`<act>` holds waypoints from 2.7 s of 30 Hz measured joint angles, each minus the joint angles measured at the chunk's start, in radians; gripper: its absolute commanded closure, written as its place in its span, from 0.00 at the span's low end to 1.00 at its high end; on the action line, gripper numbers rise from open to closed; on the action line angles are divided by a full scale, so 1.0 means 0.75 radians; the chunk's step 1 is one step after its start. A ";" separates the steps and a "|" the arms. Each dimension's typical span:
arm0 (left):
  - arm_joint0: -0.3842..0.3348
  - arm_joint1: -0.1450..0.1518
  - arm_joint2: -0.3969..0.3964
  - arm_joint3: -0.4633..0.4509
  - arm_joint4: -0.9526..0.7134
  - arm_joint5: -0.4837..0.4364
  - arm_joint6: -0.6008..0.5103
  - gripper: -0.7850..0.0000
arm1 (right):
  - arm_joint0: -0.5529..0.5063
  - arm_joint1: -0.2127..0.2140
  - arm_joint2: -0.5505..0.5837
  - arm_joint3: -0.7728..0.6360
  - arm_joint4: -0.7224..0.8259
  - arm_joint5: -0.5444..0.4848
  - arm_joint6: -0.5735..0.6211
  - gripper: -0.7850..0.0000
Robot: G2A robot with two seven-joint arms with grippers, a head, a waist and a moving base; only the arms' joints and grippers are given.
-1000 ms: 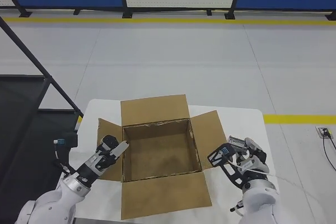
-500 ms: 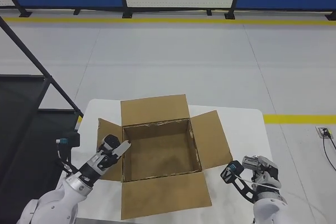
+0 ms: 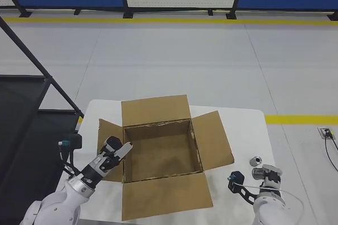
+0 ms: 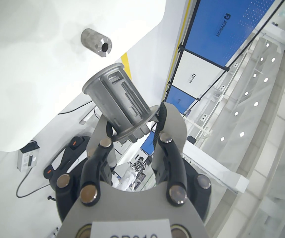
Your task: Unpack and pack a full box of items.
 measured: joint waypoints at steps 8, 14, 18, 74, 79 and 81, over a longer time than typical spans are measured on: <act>-0.029 0.001 0.029 0.000 0.016 0.016 -0.010 0.00 | 0.109 -0.037 0.032 0.242 -0.114 -0.076 -0.076 1.00; -0.024 0.003 0.024 0.009 0.014 0.022 -0.001 0.00 | 0.238 -0.083 0.047 0.455 -0.140 -0.115 -0.115 1.00; -0.019 0.004 0.020 0.006 0.014 0.025 0.003 0.00 | 0.300 -0.112 0.074 0.542 -0.150 -0.150 -0.149 1.00; 0.020 0.017 -0.011 -0.039 0.011 0.035 0.021 0.00 | -0.041 -0.282 0.316 -0.039 -0.049 -0.162 -0.440 0.00; 0.010 0.017 0.007 -0.029 0.016 0.029 0.020 0.00 | -0.148 -0.296 0.342 -0.192 0.181 0.037 -0.535 0.00; 0.010 0.017 0.009 -0.028 0.018 0.024 0.021 0.00 | -0.182 -0.303 0.357 -0.219 0.323 0.115 -0.565 0.00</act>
